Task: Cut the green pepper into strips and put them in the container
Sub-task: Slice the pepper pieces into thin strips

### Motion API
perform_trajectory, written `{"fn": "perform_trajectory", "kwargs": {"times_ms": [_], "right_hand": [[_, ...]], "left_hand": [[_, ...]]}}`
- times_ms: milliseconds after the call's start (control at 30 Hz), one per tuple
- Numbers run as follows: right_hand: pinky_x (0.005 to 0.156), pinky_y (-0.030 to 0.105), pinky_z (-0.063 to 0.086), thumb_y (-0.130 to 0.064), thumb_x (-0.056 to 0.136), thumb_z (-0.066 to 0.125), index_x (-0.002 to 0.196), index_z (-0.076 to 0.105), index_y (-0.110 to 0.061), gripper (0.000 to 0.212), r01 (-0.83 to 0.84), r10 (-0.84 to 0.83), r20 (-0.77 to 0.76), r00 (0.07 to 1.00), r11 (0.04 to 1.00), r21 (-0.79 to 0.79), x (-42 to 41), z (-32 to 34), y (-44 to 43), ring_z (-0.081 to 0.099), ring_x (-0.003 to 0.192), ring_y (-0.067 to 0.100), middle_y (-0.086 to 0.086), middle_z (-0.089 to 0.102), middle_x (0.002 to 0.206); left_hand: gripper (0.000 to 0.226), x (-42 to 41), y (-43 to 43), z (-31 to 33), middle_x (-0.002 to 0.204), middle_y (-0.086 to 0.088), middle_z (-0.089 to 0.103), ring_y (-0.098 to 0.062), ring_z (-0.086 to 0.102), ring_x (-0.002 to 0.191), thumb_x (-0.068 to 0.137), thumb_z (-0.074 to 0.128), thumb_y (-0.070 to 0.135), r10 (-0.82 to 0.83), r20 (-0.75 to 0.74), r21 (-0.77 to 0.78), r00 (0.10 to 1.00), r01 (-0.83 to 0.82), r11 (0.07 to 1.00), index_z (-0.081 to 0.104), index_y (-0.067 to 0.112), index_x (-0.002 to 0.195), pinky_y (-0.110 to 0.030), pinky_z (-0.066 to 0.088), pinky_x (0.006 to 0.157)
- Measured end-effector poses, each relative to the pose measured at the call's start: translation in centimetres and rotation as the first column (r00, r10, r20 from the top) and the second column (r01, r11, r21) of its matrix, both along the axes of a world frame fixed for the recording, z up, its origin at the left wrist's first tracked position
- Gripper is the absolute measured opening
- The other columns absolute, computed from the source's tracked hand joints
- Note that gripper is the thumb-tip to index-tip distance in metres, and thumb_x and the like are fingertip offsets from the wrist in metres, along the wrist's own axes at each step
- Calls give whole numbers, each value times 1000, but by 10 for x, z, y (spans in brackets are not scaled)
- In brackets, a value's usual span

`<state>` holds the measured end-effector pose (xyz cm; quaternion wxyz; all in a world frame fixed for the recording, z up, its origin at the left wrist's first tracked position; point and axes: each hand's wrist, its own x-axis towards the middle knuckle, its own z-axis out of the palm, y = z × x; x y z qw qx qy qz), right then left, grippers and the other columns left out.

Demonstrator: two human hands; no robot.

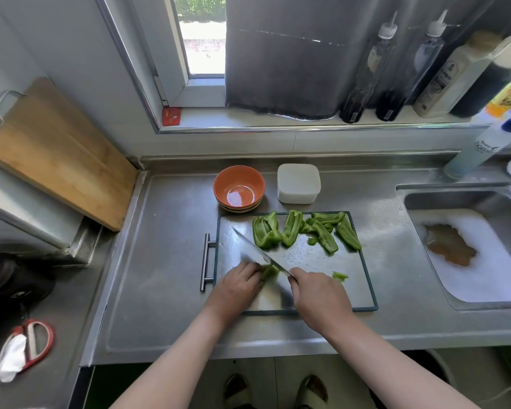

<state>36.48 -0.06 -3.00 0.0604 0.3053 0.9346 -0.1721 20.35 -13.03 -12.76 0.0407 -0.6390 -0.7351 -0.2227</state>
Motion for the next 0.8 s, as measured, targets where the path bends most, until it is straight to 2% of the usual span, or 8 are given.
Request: {"fn": "perform_trajectory", "kwargs": {"times_ms": [200, 300, 367, 433, 567, 700, 800], "right_hand": [[54, 35, 34, -19, 101, 41, 109, 58, -20, 19, -125, 111, 111, 988, 983, 135, -2, 1, -9, 63, 73, 32, 5, 67, 88], [51, 33, 27, -14, 101, 37, 114, 55, -20, 23, -124, 102, 167, 981, 984, 126, -5, 4, -8, 62, 78, 31, 6, 67, 97], [47, 32, 22, -13, 100, 38, 114, 56, -19, 24, -105, 84, 176, 981, 988, 115, -4, 4, -4, 53, 73, 31, 7, 67, 97], [50, 33, 28, -15, 98, 41, 110, 57, -19, 21, -80, 68, 162, 985, 994, 70, -3, 4, 2, 49, 70, 30, 6, 66, 93], [56, 35, 36, -22, 99, 40, 98, 59, -19, 19, -23, 24, 96, 995, 1000, -14, -2, 1, 15, 56, 72, 30, 6, 65, 86], [55, 35, 38, -24, 99, 40, 95, 60, -19, 22, -7, 11, 69, 998, 998, -54, -3, -3, 19, 56, 70, 28, 5, 64, 83], [55, 35, 38, -25, 100, 39, 96, 60, -18, 23, -3, 9, 63, 998, 996, -87, -1, -4, 18, 53, 69, 28, 5, 63, 82]], "left_hand": [[16, -7, 7, 1, 96, -12, 67, -29, 61, 86, 92, 55, 19, -41, -62, 34, 997, 43, 999, 66, 12, 101, -36, 55, 74], [19, -10, 9, 1, 96, -11, 66, -29, 60, 85, 94, 52, 19, -47, -64, 15, 997, 48, 999, 69, 11, 96, -38, 55, 70], [22, -11, 10, 2, 98, -11, 66, -30, 61, 87, 95, 51, 18, -68, -67, 6, 995, 68, 998, 71, 10, 97, -39, 55, 68], [25, -11, 11, 4, 101, -9, 65, -29, 61, 87, 96, 49, 18, -87, -58, 5, 995, 87, 996, 72, 10, 102, -40, 55, 68], [28, -11, 13, 5, 110, -3, 62, -24, 59, 92, 99, 49, 23, -95, -18, -12, 995, 95, 995, 69, 15, 118, -38, 54, 73], [25, -8, 16, 6, 114, -2, 60, -20, 57, 98, 99, 53, 26, -105, -18, -10, 994, 105, 994, 70, 16, 115, -34, 54, 75], [25, -6, 14, 9, 109, -2, 63, -19, 57, 97, 99, 52, 28, -94, -38, 24, 995, 95, 995, 71, 16, 110, -30, 53, 76]]}}
